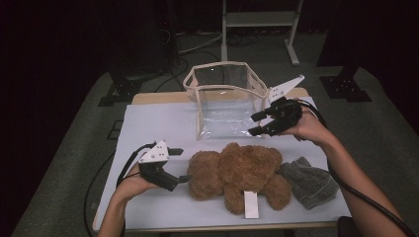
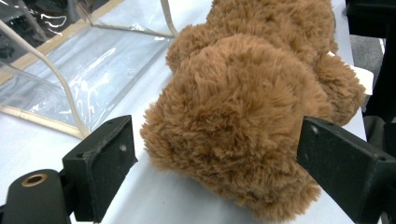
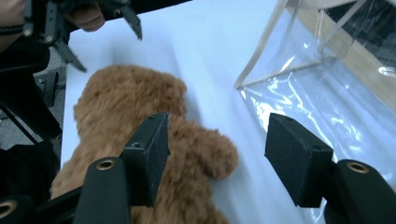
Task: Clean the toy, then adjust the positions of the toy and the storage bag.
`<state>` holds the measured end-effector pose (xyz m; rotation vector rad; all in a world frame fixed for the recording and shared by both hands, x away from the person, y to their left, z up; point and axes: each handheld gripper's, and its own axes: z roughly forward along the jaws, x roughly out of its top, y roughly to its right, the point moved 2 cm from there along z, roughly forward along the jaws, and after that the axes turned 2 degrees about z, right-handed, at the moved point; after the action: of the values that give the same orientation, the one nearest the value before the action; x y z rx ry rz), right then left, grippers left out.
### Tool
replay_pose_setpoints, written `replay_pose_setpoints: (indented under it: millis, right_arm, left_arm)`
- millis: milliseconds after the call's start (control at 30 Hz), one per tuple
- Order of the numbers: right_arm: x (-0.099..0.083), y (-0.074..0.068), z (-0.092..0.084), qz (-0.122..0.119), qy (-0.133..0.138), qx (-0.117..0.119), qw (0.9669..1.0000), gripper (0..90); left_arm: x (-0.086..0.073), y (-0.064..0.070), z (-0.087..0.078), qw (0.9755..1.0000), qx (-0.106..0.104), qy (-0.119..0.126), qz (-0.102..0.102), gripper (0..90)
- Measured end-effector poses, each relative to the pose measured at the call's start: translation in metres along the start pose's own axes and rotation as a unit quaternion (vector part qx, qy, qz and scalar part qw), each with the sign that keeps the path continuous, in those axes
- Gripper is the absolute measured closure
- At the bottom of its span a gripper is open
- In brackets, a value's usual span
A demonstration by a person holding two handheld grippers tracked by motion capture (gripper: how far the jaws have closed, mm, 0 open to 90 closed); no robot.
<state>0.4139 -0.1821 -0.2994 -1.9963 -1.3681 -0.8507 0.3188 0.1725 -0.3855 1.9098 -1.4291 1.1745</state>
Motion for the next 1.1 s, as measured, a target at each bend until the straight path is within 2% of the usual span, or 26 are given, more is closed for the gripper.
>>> replay_pose_setpoints:
  millis: [267, 567, 733, 933, 1000, 1100]
  right_arm:
    - [0.022, 0.009, 0.01, -0.011, -0.011, -0.002, 0.9999, 38.1]
    - [0.046, 0.026, 0.015, -0.017, -0.015, -0.002, 0.9997, 38.1]
    - [0.06, 0.033, 0.018, -0.029, -0.031, -0.007, 0.9991, 38.2]
    - [0.074, 0.043, 0.02, -0.033, -0.042, -0.013, 0.9985, 38.2]
    - [0.078, 0.047, 0.021, -0.031, -0.043, -0.013, 0.9985, 38.6]
    - [0.083, 0.053, 0.025, -0.032, -0.053, -0.014, 0.998, 38.9]
  left_arm:
    - [0.001, -0.001, -0.003, 1.0, -0.001, 0.005, -0.001, 10.6]
    - [0.002, 0.0, -0.004, 1.0, -0.006, 0.007, 0.002, 10.4]
    - [0.002, -0.001, -0.005, 0.9999, -0.008, 0.009, 0.004, 10.3]
    - [0.0, -0.001, -0.006, 0.9999, -0.009, 0.008, 0.0, 10.2]
    - [0.0, 0.0, -0.008, 0.9998, -0.017, 0.01, -0.004, 10.3]
    - [0.001, 0.001, -0.01, 0.9997, -0.017, 0.015, -0.002, 10.3]
